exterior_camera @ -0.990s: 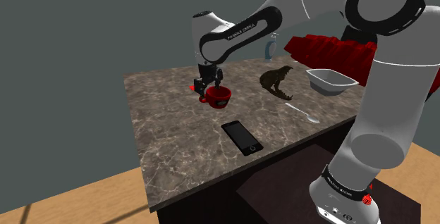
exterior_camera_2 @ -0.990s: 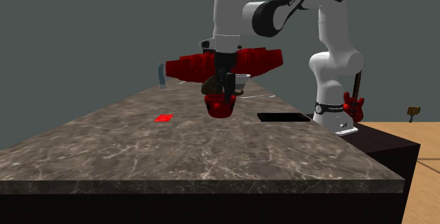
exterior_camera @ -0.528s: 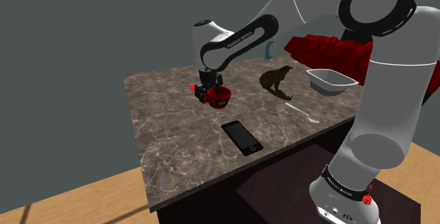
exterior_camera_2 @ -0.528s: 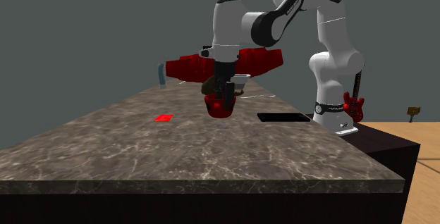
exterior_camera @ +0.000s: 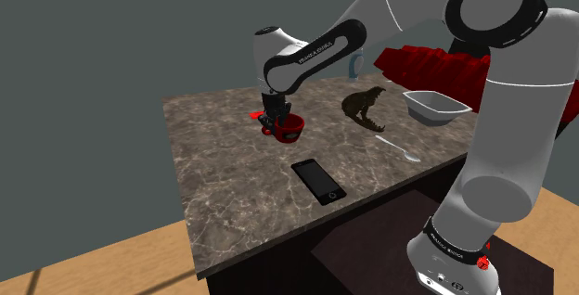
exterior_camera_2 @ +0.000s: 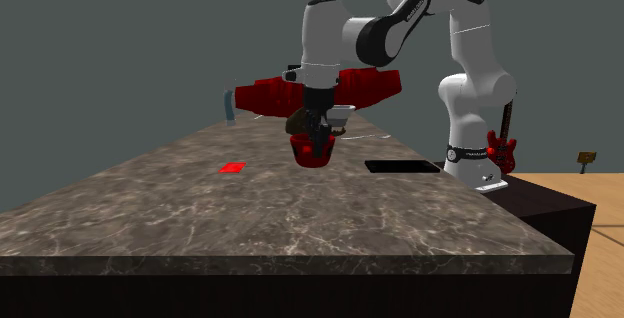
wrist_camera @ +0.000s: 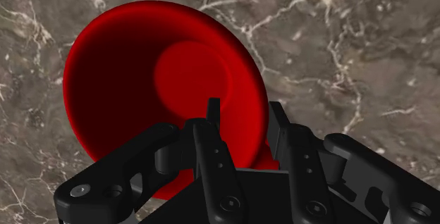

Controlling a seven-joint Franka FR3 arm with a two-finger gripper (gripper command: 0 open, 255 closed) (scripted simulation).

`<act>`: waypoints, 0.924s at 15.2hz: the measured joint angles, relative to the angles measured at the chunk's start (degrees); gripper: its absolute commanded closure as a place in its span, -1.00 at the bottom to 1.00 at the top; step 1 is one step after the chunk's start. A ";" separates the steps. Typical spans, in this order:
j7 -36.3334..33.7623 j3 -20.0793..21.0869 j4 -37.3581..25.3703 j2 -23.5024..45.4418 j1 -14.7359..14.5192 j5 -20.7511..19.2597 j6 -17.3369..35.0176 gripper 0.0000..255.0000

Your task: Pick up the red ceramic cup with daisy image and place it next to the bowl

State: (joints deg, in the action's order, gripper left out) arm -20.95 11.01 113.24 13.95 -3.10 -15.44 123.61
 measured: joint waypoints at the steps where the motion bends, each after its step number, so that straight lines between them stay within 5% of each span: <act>1: 0.00 0.00 0.00 0.01 0.00 0.00 0.00 1.00; 14: 1.30 0.22 -2.02 -2.04 0.16 1.04 -3.94 1.00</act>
State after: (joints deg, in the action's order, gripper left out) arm -19.66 11.22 111.22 11.90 -2.94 -14.40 119.67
